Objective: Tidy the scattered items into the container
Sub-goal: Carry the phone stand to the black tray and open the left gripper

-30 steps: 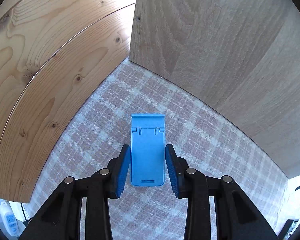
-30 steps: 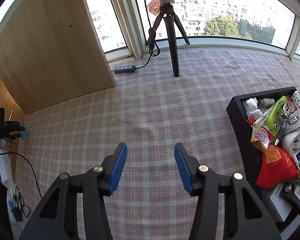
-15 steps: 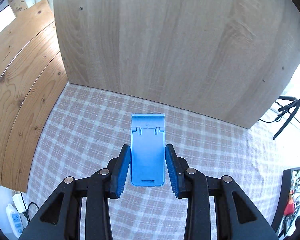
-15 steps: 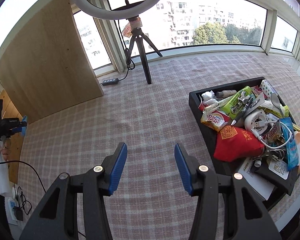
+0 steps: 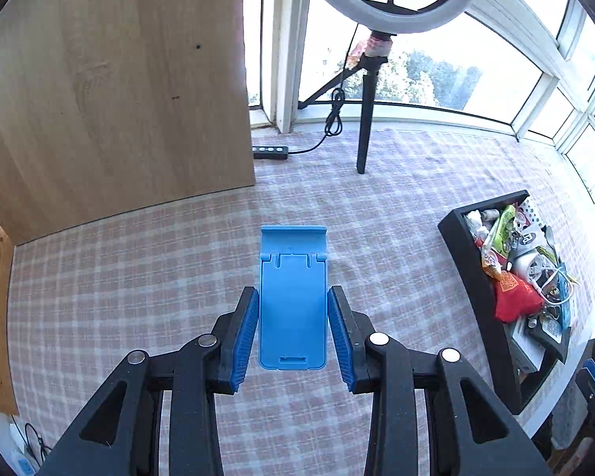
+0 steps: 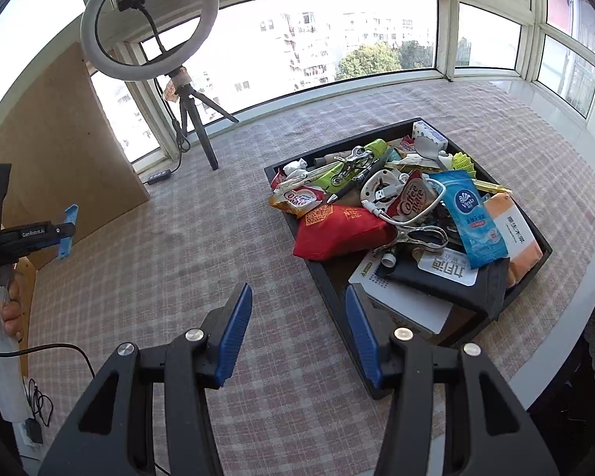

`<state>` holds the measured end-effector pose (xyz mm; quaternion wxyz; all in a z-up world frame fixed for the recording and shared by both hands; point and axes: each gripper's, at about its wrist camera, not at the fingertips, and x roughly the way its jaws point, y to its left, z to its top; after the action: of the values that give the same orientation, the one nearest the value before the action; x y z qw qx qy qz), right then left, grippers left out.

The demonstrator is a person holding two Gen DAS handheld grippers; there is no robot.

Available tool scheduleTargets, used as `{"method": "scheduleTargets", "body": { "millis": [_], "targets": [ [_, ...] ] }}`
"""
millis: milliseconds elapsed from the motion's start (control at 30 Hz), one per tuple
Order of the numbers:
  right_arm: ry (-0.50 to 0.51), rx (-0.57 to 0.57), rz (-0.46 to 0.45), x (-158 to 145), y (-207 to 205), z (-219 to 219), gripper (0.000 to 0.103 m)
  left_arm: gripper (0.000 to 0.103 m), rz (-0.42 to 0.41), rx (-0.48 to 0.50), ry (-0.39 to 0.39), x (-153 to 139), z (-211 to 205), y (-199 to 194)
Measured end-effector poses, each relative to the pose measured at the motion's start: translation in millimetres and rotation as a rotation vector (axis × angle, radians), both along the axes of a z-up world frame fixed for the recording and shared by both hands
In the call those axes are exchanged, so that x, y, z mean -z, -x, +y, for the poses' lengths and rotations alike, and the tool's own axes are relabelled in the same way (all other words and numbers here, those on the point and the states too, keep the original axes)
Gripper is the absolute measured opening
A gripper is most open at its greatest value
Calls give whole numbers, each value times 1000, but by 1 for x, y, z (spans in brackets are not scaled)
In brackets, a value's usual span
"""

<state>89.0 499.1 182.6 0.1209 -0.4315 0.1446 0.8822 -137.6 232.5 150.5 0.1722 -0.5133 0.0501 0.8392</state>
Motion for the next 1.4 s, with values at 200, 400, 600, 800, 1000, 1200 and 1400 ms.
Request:
{"method": "scheduleTargets", "body": {
  "millis": [200,400,600,800,1000,1200,1400],
  "targets": [
    [-18,105,2,-6,-40,47,49,34,-14,150,-19,-3,93,-21],
    [-28,218,-3,-6,-78,92,49,34,-31,289,-38,-4,183,-38],
    [-33,315,-6,-6,-110,128,49,34,-34,417,-44,-8,261,-58],
    [-30,387,-13,-3,-133,155,49,34,-36,479,-20,-8,317,-62],
    [-13,438,-16,3,-149,174,49,34,-41,490,4,0,340,-56],
    [8,446,-22,8,-150,180,49,47,-51,482,16,6,342,-48],
    [9,414,-18,7,-141,174,49,47,-42,473,20,1,324,-48]
  ]
}}
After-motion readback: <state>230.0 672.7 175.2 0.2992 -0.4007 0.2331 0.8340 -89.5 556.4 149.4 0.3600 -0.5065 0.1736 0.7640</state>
